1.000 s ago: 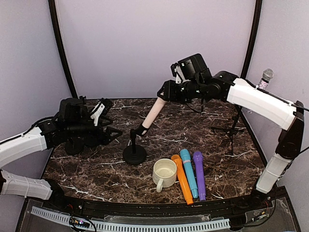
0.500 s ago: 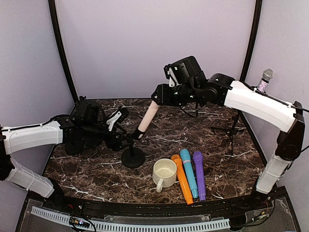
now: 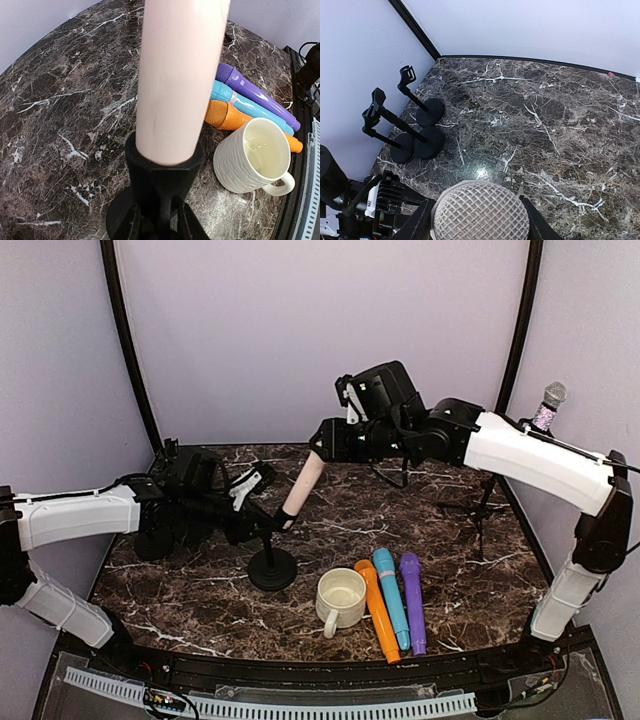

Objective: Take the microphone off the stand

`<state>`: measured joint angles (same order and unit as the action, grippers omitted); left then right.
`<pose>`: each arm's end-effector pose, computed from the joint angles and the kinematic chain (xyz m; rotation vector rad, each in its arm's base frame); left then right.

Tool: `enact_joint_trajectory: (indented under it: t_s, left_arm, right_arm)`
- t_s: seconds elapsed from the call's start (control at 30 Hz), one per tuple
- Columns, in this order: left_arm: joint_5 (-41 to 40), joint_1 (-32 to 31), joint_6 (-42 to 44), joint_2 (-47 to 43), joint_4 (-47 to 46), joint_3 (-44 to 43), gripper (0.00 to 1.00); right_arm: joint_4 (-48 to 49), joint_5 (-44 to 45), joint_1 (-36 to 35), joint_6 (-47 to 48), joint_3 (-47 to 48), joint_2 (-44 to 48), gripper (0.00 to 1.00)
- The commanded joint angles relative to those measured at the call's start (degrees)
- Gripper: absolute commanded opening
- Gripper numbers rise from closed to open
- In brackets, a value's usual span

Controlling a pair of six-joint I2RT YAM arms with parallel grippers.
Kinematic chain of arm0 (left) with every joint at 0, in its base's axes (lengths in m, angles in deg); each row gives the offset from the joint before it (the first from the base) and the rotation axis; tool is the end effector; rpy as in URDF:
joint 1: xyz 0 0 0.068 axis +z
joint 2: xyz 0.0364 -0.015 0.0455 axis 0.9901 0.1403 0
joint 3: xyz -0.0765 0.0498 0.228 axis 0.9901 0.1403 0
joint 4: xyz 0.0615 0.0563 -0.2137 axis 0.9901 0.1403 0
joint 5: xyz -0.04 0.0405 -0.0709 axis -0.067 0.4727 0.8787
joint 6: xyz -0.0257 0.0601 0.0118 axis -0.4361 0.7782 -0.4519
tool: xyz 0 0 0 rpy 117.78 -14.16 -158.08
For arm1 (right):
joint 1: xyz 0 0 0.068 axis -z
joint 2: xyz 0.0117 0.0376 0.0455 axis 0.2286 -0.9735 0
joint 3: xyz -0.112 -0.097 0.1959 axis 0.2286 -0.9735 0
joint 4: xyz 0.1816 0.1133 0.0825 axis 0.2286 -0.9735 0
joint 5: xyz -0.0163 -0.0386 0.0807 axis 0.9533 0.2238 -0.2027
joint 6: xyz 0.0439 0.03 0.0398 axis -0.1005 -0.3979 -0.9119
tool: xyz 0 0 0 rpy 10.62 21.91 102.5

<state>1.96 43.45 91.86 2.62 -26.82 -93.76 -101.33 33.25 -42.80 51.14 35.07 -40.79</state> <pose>0.2136 -0.1937 0.2331 1.0572 1.9244 -0.6966 0.2150 0.2996 0.3491 -0.2821 2.1292 0.7386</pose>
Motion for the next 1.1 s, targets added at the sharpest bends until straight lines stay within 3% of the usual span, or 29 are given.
enact_joint_trajectory:
  t_s: [0.0, 0.03, 0.1, 0.27, 0.47, 0.83, 1.07]
  left_arm:
    - [-2.2, -0.8, 2.0, -1.0, 2.3, -1.1, 0.08]
    - [-2.6, -0.9, 2.3, -1.0, 2.4, -1.2, 0.02]
    - [-2.6, -1.0, 2.7, -0.9, 2.7, -1.1, 0.00]
    - [-0.9, -1.0, 3.9, -0.9, 3.4, -1.3, 0.00]
    - [-1.2, -1.0, 5.3, -1.6, 4.1, -1.2, 0.00]
    - [-2.2, -1.1, 5.5, -1.3, 3.6, -0.9, 0.00]
    - [-4.1, -1.3, 6.0, -1.3, 3.7, -0.8, 0.00]
  right_arm:
    - [6.7, -0.7, -0.6, 0.2, -1.5, 4.2, 0.10]
    - [6.8, -0.6, -0.6, 0.8, -2.0, 4.7, 0.09]
    - [7.4, -0.8, -0.6, 2.7, -3.2, 5.7, 0.07]
    - [7.9, -4.3, 0.4, 7.9, -5.1, 7.6, 0.00]
    - [10.7, -11.1, 3.0, 11.2, -8.1, 10.8, 0.00]
    - [11.0, -10.3, 5.1, 5.6, -9.9, 12.4, 0.00]
    - [5.3, -2.3, 5.0, -4.0, -6.4, 10.0, 0.00]
